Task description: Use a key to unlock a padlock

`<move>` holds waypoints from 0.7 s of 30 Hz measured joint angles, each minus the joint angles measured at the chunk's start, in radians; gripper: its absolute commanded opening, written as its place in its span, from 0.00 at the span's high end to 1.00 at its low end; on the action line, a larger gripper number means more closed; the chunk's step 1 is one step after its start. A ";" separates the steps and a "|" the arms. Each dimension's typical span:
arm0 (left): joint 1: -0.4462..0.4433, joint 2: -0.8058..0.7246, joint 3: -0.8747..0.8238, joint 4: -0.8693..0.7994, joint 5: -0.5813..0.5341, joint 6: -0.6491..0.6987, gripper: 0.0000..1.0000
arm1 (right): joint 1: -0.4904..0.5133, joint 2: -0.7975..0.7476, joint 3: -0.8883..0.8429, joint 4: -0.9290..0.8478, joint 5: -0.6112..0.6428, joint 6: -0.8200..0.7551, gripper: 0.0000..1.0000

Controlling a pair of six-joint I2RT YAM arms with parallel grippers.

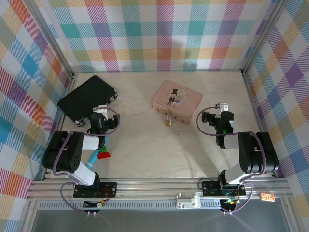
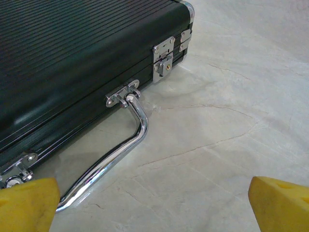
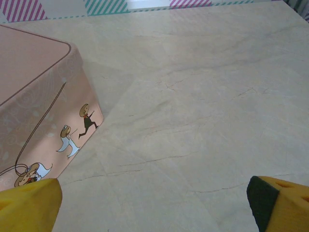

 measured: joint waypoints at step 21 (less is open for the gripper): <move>0.000 0.001 0.000 0.007 0.000 0.000 0.00 | 0.000 0.000 0.001 0.000 0.000 0.000 0.01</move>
